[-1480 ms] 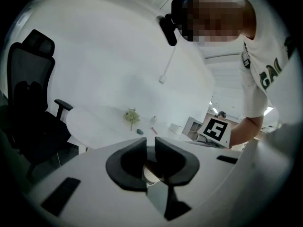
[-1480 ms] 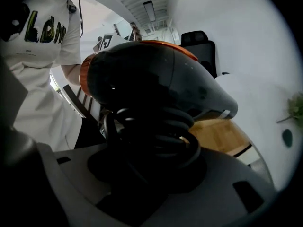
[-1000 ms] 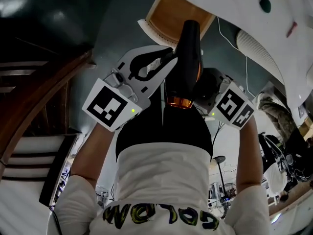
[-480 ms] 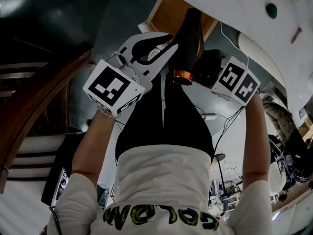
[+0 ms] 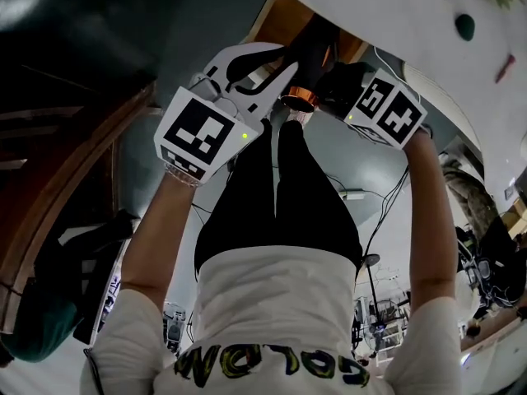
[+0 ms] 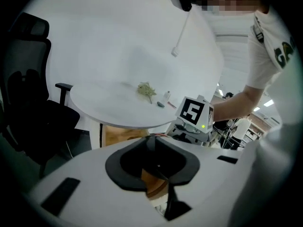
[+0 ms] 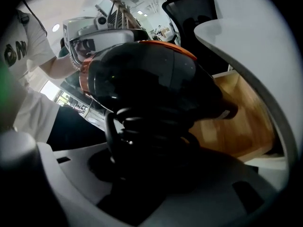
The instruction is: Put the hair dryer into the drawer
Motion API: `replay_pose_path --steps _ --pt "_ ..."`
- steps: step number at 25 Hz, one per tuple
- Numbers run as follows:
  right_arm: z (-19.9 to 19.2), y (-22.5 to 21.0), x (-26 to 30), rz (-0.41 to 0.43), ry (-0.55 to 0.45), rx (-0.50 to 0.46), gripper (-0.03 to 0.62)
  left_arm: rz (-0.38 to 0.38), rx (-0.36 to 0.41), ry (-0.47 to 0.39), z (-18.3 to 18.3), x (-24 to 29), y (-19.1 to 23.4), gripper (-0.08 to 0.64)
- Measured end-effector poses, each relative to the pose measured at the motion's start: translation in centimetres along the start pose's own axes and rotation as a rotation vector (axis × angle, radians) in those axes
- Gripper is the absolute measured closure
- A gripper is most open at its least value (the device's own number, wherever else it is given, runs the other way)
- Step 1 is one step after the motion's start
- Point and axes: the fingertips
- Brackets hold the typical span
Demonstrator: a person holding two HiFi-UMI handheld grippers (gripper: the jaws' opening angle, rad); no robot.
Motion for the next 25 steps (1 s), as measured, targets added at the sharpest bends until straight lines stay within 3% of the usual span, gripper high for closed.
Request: replay_pose_path --steps 12,25 --pt "1.1 -4.6 1.8 -0.174 0.132 -0.024 0.351 0.036 0.174 0.130 -1.5 1.8 2.1 0.482" --pt "0.7 -9.5 4.0 -0.380 0.283 -0.043 0.351 0.083 0.174 0.105 -1.3 1.0 3.2 0.491"
Point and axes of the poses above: the fingertips, and each gripper's own axes: x forward along the fingers, y to its left, z out of its top, and after that the axes turned 2 degrees about z, right-handed
